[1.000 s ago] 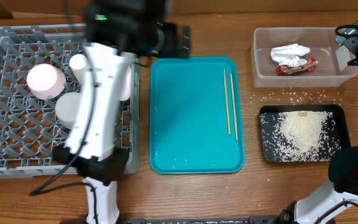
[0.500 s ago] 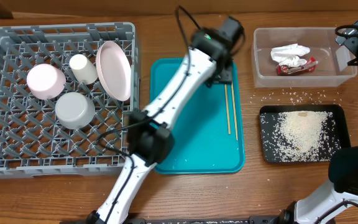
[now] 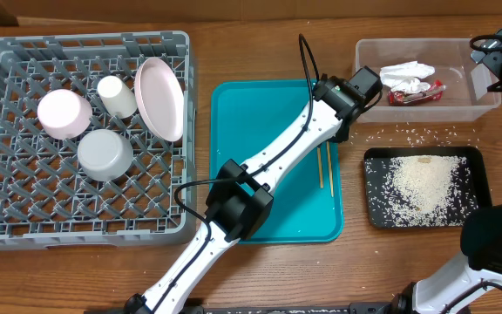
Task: Sort waste into correct bins and load items into the dishwasher
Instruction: 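Reach the left gripper to the chopsticks on the teal tray and grasp one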
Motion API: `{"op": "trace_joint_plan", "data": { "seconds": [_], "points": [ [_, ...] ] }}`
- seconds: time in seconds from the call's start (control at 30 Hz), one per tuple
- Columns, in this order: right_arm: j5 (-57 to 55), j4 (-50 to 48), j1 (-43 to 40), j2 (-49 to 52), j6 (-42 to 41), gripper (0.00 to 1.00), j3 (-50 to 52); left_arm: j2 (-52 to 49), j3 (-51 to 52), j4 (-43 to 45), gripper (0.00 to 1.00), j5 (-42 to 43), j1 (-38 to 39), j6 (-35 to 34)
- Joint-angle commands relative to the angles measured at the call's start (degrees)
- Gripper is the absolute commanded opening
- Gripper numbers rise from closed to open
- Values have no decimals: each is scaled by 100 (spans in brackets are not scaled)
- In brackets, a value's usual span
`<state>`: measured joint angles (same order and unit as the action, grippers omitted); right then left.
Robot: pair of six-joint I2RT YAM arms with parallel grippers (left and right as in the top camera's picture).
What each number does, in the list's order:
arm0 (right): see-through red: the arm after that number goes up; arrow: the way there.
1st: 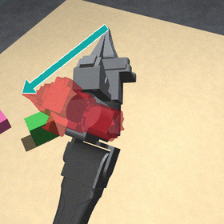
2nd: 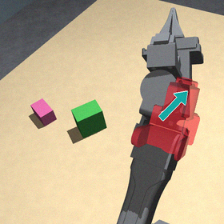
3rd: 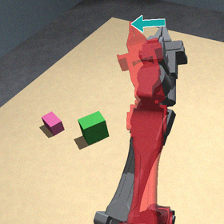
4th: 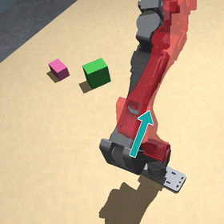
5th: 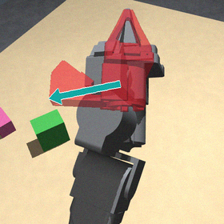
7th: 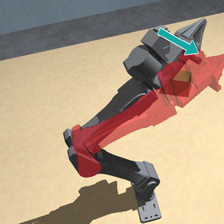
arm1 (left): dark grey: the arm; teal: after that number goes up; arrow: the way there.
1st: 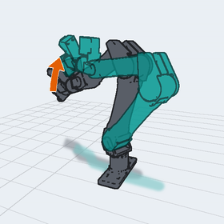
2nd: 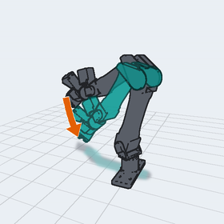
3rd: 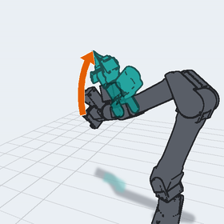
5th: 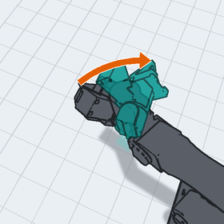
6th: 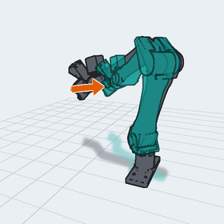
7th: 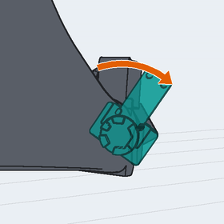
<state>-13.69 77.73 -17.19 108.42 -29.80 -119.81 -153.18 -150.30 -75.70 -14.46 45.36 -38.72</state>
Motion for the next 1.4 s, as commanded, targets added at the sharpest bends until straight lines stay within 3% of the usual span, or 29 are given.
{"op": "trace_joint_plan", "data": {
  "seconds": [0.0,0.43,0.57,0.67,1.0,1.37],
  "points": [
    [7,-7,2,-35,-17,100,-20,-236,-20,13,45,-282,-28,-337],
    [7,-7,2,-35,-17,100,-20,-623,-20,278,40,173,-37,-417],
    [7,-7,2,-35,-17,100,-20,-623,-20,258,25,205,-35,-415],
    [7,-7,2,-35,-17,100,-20,-623,-20,219,4,203,-35,-409],
    [7,-7,2,-35,-17,100,-20,-385,-457,-632,4,203,-398,-282],
    [7,-7,2,-35,-17,100,-20,1102,-1799,-1869,4,221,-1375,1270]
  ]
}}
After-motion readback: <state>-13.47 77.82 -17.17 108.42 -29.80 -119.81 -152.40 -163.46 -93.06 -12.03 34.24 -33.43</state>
